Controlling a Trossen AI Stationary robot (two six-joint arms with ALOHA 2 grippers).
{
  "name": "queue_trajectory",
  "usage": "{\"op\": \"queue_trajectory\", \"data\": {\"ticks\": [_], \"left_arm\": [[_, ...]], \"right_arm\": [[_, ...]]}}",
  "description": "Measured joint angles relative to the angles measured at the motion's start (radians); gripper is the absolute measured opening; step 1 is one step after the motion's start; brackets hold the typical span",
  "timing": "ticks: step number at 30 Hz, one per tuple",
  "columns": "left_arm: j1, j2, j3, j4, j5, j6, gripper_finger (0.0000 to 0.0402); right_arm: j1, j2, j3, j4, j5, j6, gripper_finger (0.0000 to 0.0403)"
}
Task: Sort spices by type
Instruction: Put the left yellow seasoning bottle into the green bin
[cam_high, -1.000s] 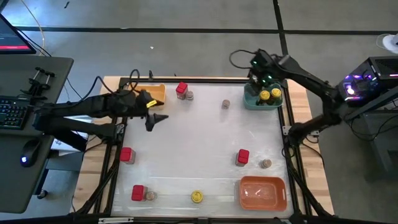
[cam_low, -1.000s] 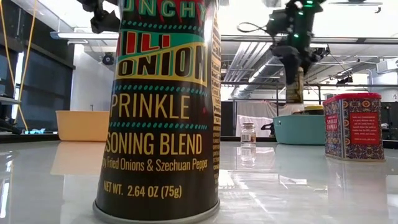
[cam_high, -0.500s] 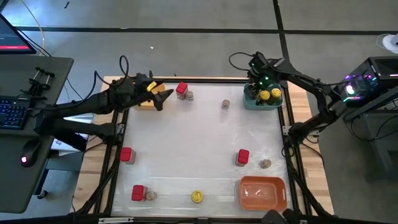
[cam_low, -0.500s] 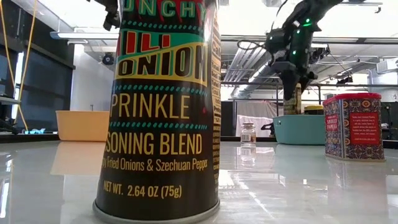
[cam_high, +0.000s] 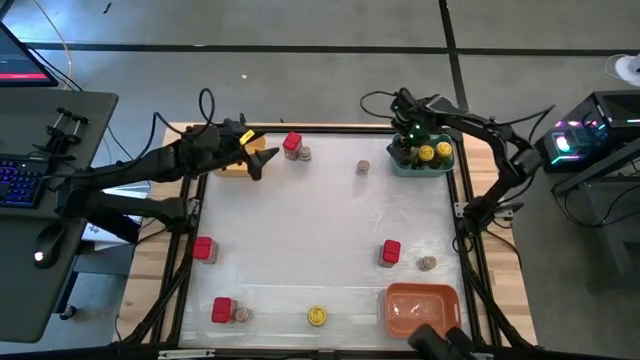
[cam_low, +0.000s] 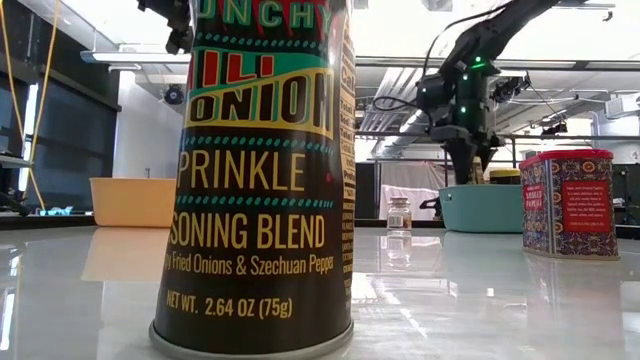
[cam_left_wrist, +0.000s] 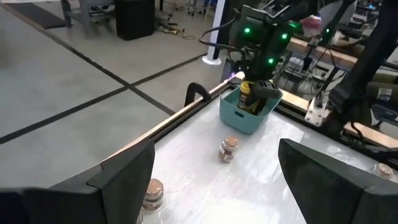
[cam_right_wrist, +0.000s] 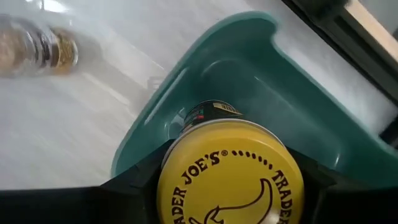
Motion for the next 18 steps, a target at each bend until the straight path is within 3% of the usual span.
{"op": "queue_trajectory", "data": {"ticks": [5,13,18], "left_arm": [[0.000,0.000,0.000,-0.001,0.005,0.008,0.0328],[0.000,0.000,0.000,-0.001,0.022,0.010,0.0328],[0.000,0.000,0.000,-0.001,0.022,-0.001,0.0328]], "right_arm": [[0.000,0.014,0.000,-0.008,0.001,-0.195,0.0241],[0.000,0.014,0.000,-0.021,0.009,-0.531,0.0223],[0.000,0.014,0.000,-0.026,0.011,-0.634,0.0248]]}}
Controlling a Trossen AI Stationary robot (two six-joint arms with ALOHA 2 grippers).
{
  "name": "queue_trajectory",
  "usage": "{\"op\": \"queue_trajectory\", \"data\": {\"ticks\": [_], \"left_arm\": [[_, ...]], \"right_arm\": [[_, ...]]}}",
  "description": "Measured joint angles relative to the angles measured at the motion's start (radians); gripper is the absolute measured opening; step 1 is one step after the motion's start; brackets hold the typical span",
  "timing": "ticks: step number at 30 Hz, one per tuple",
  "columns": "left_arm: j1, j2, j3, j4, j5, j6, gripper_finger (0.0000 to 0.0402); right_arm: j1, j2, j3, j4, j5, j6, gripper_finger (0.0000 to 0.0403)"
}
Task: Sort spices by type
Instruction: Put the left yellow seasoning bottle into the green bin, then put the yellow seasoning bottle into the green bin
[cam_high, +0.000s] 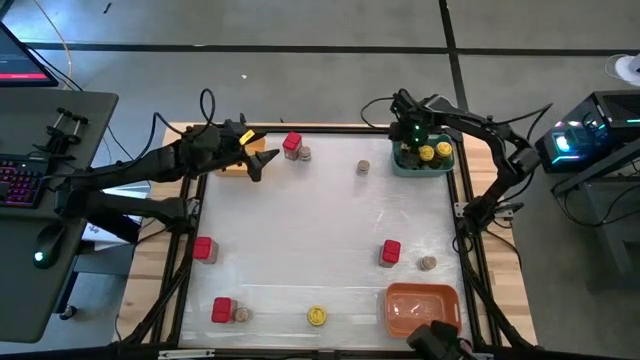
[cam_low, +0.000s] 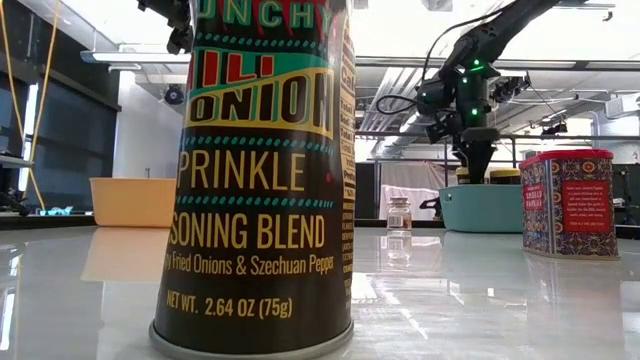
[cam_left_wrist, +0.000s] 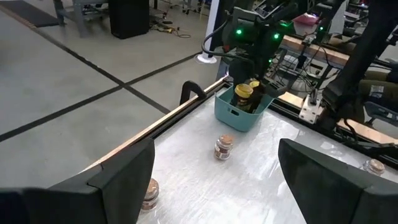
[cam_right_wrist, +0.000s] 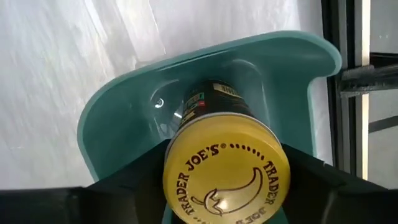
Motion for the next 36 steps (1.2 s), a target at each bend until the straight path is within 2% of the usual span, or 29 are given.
{"op": "queue_trajectory", "data": {"ticks": [5,11,14,22,36], "left_arm": [[0.000,0.000,0.000,0.000,0.000,0.000,0.0328],[0.000,0.000,0.000,0.000,0.000,0.001,0.0328],[0.000,0.000,0.000,0.000,0.000,0.001,0.0328],[0.000,0.000,0.000,0.000,0.000,0.010,0.0328],[0.000,0.000,0.000,-0.003,0.040,0.030,0.0328]], "right_arm": [[0.006,0.000,0.000,-0.028,0.012,0.005,0.0276],[0.040,0.000,0.000,-0.052,0.178,0.053,0.0283],[0.059,0.000,0.000,-0.088,0.228,0.042,0.0284],[0.061,-0.029,0.000,-0.134,0.219,0.093,0.0284],[0.058,-0.160,0.000,-0.149,0.187,0.118,0.0284]]}}
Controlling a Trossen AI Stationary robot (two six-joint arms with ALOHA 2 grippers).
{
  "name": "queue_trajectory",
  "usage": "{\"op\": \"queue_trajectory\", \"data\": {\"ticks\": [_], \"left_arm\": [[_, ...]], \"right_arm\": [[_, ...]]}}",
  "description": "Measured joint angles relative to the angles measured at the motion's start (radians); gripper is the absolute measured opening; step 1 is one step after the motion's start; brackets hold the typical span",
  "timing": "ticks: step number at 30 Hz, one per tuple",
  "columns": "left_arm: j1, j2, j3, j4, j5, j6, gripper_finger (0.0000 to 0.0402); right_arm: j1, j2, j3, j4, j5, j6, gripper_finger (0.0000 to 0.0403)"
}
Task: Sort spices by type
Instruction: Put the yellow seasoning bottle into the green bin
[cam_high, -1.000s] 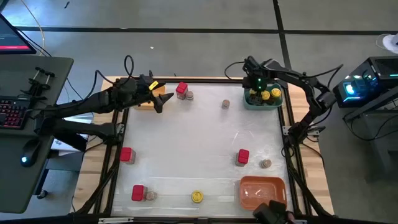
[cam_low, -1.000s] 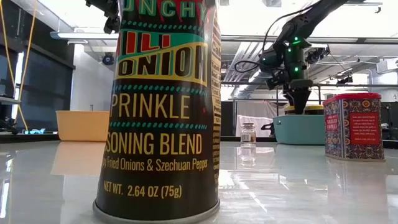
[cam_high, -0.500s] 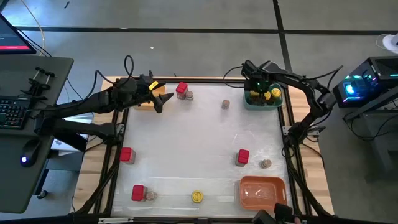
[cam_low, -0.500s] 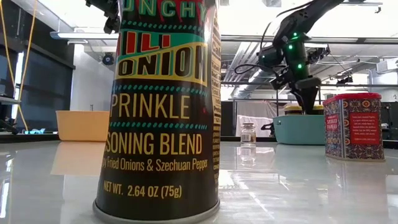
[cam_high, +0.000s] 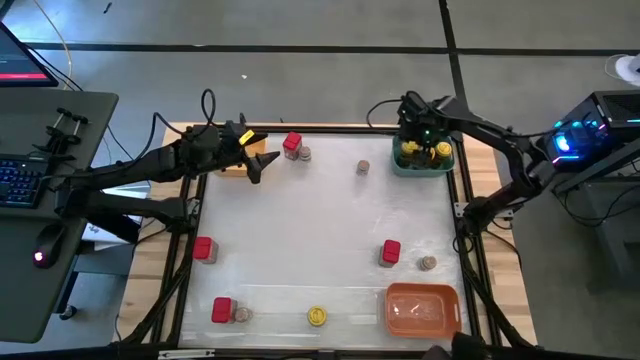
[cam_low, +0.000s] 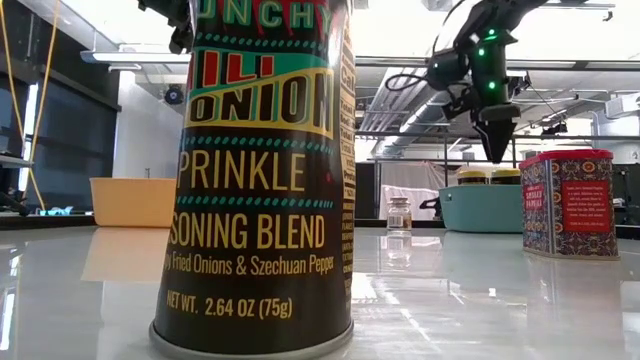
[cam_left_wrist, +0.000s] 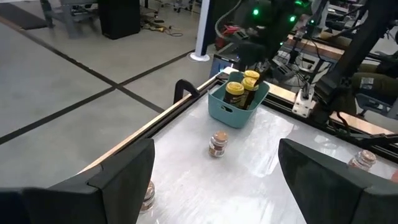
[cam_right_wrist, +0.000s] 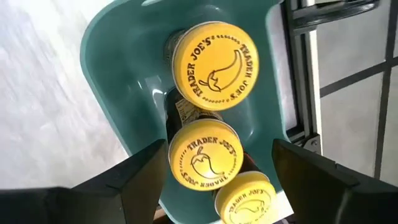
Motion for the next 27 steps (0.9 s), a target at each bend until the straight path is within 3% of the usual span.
{"op": "queue_trajectory", "data": {"ticks": [8,15,18,27], "left_arm": [[0.004,-0.017,0.001,-0.081,0.065,0.034,0.0328],[0.035,-0.033,0.001,-0.101,0.065,0.027,0.0328],[0.040,-0.033,0.001,-0.107,0.065,0.003,0.0328],[0.036,-0.033,0.001,-0.176,0.074,-0.135,0.0328]], "right_arm": [[0.005,-0.078,0.038,-0.015,-0.052,0.117,0.0284],[0.056,-0.116,0.183,0.063,-0.380,0.433,0.0284],[0.152,-0.116,0.210,0.170,-0.498,0.543,0.0284],[0.629,-0.032,0.202,0.510,-0.509,0.441,0.0284]]}}
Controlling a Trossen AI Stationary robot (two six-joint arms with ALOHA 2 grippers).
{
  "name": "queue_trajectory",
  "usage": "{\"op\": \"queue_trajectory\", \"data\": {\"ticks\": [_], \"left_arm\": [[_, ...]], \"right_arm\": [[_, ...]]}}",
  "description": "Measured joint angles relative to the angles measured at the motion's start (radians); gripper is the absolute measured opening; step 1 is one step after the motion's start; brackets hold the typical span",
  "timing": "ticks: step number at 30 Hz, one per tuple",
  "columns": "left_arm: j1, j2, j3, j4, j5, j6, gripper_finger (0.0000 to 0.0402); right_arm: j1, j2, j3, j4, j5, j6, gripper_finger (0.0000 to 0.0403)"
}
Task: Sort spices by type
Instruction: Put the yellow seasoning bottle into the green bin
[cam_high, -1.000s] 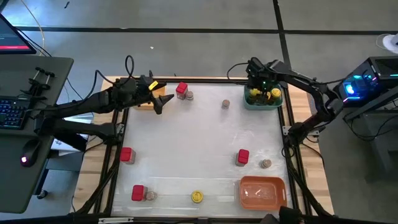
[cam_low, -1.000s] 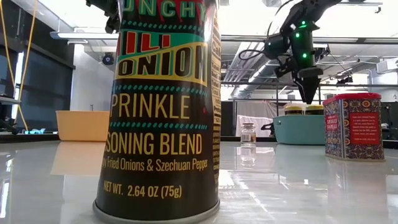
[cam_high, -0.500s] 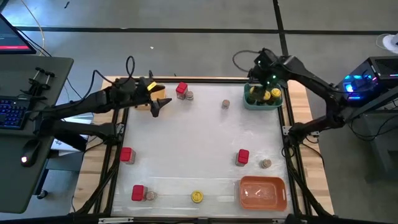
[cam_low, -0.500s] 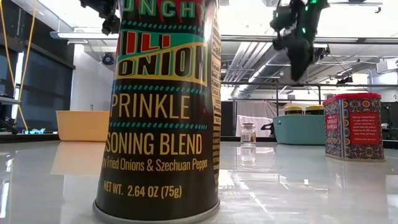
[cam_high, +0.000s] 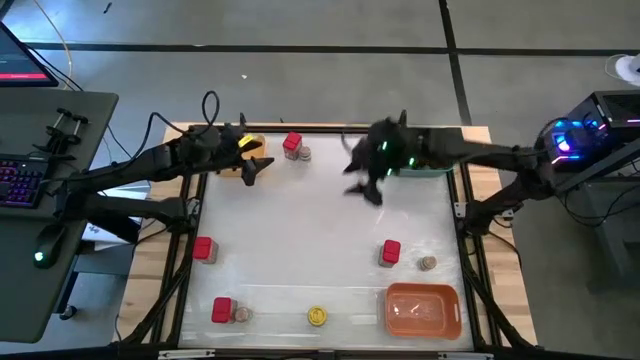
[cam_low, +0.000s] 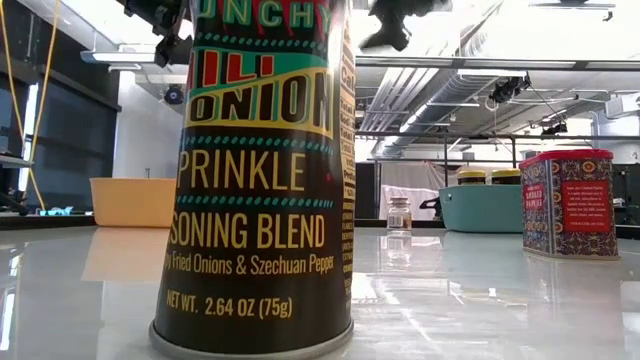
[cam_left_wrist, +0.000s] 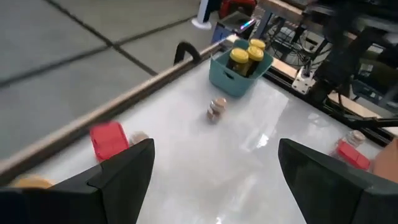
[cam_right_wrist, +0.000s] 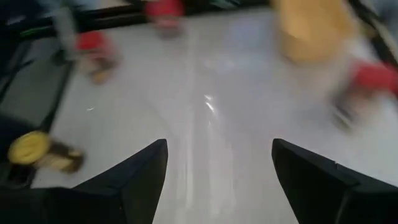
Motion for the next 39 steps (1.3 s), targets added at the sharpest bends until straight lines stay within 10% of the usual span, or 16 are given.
{"op": "queue_trajectory", "data": {"ticks": [6,16,27,39], "left_arm": [[-0.039,0.000,0.000,-0.075,0.129,-0.048,0.0328],[-0.244,0.000,0.000,-0.097,0.293,0.046,0.0328],[-0.515,0.001,0.000,-0.019,0.021,-0.110,0.0328],[-0.689,0.050,0.000,-0.023,-0.169,-0.211,0.0328]], "right_arm": [[0.256,0.072,0.000,0.189,0.058,-0.016,0.0284],[0.561,0.295,0.149,0.262,0.461,0.272,0.0284],[0.645,0.674,0.642,-0.035,0.265,0.271,0.0284],[0.649,0.794,0.771,-0.239,0.171,-0.039,0.0284]]}}
